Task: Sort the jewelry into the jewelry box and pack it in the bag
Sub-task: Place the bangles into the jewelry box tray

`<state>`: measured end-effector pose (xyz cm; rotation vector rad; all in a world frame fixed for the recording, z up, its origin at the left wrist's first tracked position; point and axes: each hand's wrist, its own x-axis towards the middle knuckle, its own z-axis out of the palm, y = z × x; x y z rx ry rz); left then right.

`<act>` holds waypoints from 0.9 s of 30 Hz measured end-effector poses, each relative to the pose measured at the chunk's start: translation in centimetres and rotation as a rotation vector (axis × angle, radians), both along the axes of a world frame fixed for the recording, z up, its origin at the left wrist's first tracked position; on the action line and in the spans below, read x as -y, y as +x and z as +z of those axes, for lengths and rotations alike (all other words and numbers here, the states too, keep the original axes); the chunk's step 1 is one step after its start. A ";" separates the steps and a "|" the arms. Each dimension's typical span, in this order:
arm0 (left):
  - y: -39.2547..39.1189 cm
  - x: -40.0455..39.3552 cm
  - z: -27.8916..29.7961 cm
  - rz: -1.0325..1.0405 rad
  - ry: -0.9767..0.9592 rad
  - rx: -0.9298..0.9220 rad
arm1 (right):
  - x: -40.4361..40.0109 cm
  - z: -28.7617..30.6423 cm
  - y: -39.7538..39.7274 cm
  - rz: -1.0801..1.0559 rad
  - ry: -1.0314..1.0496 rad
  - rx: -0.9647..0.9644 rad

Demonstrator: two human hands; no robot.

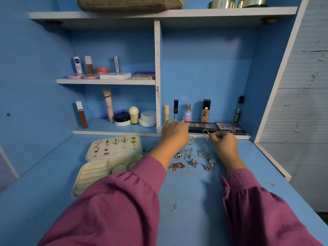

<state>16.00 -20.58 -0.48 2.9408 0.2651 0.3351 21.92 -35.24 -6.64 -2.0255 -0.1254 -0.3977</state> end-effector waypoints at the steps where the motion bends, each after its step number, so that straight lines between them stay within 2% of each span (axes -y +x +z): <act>1: -0.8 -0.7 0.4 0.003 -0.013 0.019 | -0.1 0.0 -0.1 0.019 0.006 0.009; 9: -8.4 -9.6 0.0 0.052 -0.160 0.109 | -0.9 1.1 -1.1 0.074 0.002 0.086; 15: -12.4 -15.0 -1.7 0.061 -0.283 0.128 | -5.0 2.5 -4.3 0.285 -0.002 0.128; 17: -13.2 -15.8 -2.1 0.018 -0.335 0.124 | -6.8 2.7 -6.0 0.382 -0.045 0.142; 21: -14.3 -16.4 -3.0 -0.046 -0.323 0.093 | -10.1 2.6 -8.7 0.510 -0.181 0.150; 27: -15.2 -16.4 -3.1 -0.050 -0.419 0.048 | -12.1 2.7 -11.2 0.671 -0.341 0.149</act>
